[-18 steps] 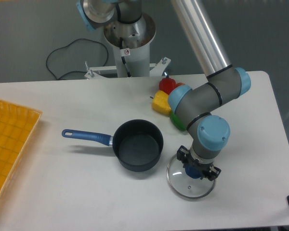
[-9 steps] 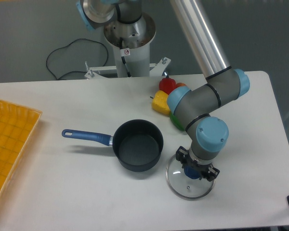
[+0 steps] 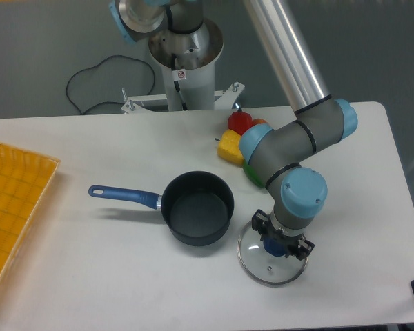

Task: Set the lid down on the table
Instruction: 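Hold the lid flat on the table and open the gripper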

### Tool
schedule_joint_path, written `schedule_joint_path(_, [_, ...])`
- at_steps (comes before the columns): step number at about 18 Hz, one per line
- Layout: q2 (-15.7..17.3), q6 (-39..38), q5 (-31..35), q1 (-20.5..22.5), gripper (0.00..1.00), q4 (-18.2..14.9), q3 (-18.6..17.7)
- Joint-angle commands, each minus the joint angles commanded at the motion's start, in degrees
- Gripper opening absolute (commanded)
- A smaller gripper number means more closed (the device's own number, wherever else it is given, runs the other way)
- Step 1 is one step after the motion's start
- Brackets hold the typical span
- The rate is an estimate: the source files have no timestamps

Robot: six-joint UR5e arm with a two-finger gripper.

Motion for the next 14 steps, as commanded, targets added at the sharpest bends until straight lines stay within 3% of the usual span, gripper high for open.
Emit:
schedule_joint_path(7, [-0.2, -0.1, 0.0, -0.1, 0.46, 0.7, -0.1])
schedule_joint_path(11, [-0.3, 0.1, 0.0, -0.1, 0.56, 0.7, -0.1])
schedule_joint_path(14, [-0.3, 0.2, 0.0, -0.1, 0.73, 0.8, -0.2])
